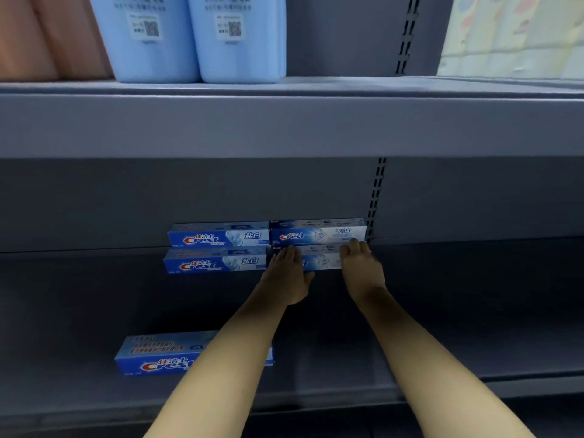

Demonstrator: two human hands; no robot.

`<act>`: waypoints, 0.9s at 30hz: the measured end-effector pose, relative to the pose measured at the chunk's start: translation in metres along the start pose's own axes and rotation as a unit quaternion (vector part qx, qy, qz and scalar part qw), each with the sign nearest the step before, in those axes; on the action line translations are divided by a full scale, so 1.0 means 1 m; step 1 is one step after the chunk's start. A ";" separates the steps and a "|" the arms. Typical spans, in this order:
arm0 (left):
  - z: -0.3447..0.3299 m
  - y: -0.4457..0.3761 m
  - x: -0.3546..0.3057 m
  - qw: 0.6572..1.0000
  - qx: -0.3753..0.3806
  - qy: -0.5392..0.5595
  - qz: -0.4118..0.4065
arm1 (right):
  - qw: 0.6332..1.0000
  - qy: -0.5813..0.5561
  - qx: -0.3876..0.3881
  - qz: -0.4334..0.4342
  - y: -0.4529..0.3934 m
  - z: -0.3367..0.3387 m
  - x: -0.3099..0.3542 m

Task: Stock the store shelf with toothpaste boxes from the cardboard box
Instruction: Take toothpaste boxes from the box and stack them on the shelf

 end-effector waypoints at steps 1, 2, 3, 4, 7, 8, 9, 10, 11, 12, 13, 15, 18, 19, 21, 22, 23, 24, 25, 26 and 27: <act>0.000 -0.001 0.000 1.000 0.000 0.000 -0.003 | 1.000 0.009 0.001 -0.002 0.000 0.003 0.001; 0.000 -0.001 0.000 1.000 0.001 -0.001 -0.004 | 1.000 0.022 0.011 -0.007 0.001 0.007 0.001; 0.000 -0.002 0.000 1.000 0.004 -0.003 -0.003 | 0.999 0.014 0.032 -0.008 0.002 0.009 0.002; 0.001 -0.003 0.000 1.000 0.009 -0.002 -0.001 | 0.999 0.001 0.037 -0.002 0.001 0.008 0.001; 0.006 -0.009 0.000 1.000 0.011 0.020 0.002 | 0.997 -0.011 0.070 0.002 -0.003 0.004 -0.006; 0.008 -0.010 0.000 1.000 0.008 0.018 0.003 | 0.997 -0.023 0.076 -0.001 -0.003 0.007 -0.007; 0.008 -0.009 -0.001 1.000 0.007 0.009 0.005 | 0.996 -0.031 0.082 -0.005 -0.003 0.008 -0.008; 0.008 -0.007 -0.001 1.000 0.009 -0.003 0.007 | 0.996 -0.030 0.085 -0.006 -0.002 0.010 -0.009; 0.007 -0.004 0.000 1.000 0.013 -0.018 0.009 | 0.996 -0.016 0.090 -0.007 0.001 0.012 -0.008; 0.008 0.001 0.001 0.999 0.016 -0.030 0.007 | 0.996 0.001 0.090 -0.008 0.004 0.014 -0.007; 0.010 0.005 0.004 0.999 0.019 -0.031 0.004 | 0.997 0.009 0.079 -0.010 0.006 0.017 -0.005; 0.020 0.016 0.015 1.000 0.025 -0.010 -0.001 | 0.999 -0.002 0.046 -0.003 0.009 0.026 0.005; 0.034 0.030 0.042 0.997 0.064 0.031 0.022 | 0.998 -0.020 0.011 0.054 0.008 0.038 0.033; 0.037 0.035 0.052 0.996 0.078 0.039 0.033 | 0.997 -0.023 0.004 0.077 0.007 0.042 0.044; 0.041 0.047 0.069 0.993 0.099 0.049 0.051 | 0.992 -0.024 -0.010 0.123 0.006 0.047 0.067; 0.042 0.054 0.078 0.991 0.104 0.053 0.058 | 0.989 -0.025 -0.015 0.144 0.005 0.050 0.079; 0.042 0.060 0.086 0.991 0.106 0.055 0.061 | 0.986 -0.032 -0.017 0.164 0.005 0.053 0.090; 0.043 0.068 0.094 0.991 0.105 0.058 0.058 | 0.981 -0.046 -0.017 0.188 0.004 0.056 0.101; 0.045 0.075 0.101 0.991 0.105 0.065 0.053 | 0.974 -0.067 -0.015 0.214 0.004 0.059 0.113; 0.046 0.081 0.108 0.990 0.111 0.074 0.052 | 0.966 -0.092 -0.008 0.239 0.004 0.061 0.124; 0.046 0.087 0.116 0.987 0.124 0.082 0.053 | 0.958 -0.121 0.006 0.259 0.006 0.063 0.133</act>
Point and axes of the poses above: each hand's wrist, its own y-axis away from the middle knuckle, its own z-axis out of the back of the hand, x = y × z, the point moved 4 cm from there along -y, towards the middle knuckle, and after that the axes turned 15 degrees about z, right-handed, at the moved point
